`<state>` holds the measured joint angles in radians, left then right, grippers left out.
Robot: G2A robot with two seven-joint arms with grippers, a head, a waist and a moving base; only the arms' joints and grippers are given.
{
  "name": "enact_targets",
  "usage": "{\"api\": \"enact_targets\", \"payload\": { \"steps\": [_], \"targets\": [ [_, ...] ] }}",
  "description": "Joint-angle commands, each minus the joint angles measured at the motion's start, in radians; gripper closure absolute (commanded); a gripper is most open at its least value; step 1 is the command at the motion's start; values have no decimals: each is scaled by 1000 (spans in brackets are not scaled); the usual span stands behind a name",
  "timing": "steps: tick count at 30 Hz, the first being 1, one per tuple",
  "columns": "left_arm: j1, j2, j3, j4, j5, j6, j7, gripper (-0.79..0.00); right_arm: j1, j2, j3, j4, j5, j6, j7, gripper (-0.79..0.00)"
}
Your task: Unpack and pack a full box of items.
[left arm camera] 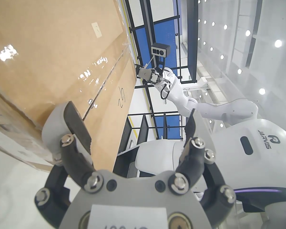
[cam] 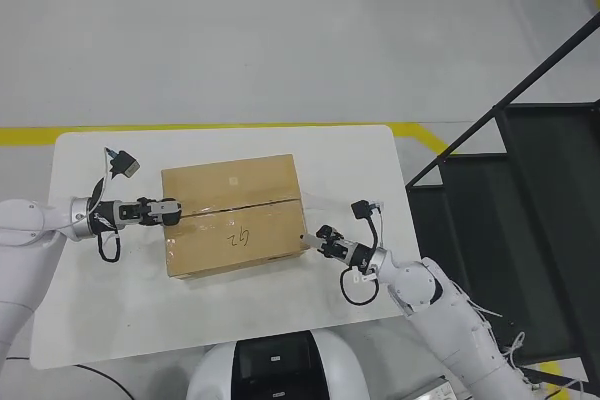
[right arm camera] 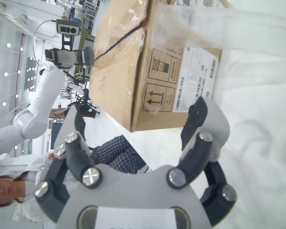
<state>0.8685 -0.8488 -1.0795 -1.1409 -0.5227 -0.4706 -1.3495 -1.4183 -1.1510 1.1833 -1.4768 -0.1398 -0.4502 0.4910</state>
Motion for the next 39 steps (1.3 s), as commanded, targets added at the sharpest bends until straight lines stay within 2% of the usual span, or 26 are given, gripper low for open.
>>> {"api": "enact_targets", "payload": {
  "steps": [1, 7, 18, 26, 35, 39],
  "targets": [
    [0, 0, 0, 0, 0, 0, 0, -785, 46, -9, -23, 80, 29, -32, -14, -785],
    [0, 0, 0, 0, 0, 0, 0, -785, 125, -34, -77, 240, 128, -99, -51, -785],
    [0, 0, 0, 0, 0, 0, 0, -785, 242, -78, -151, 418, 269, -192, -49, -785],
    [0, 0, 0, 0, 0, 0, 0, -785, 292, -100, -170, 487, 275, -265, -105, -785],
    [0, 0, 0, 0, 0, 0, 0, -785, 288, -112, -162, 501, 232, -408, -200, -785],
    [0, 0, 0, 0, 0, 0, 0, -785, 282, -116, -155, 490, 193, -431, -247, -785]
  ]
}}
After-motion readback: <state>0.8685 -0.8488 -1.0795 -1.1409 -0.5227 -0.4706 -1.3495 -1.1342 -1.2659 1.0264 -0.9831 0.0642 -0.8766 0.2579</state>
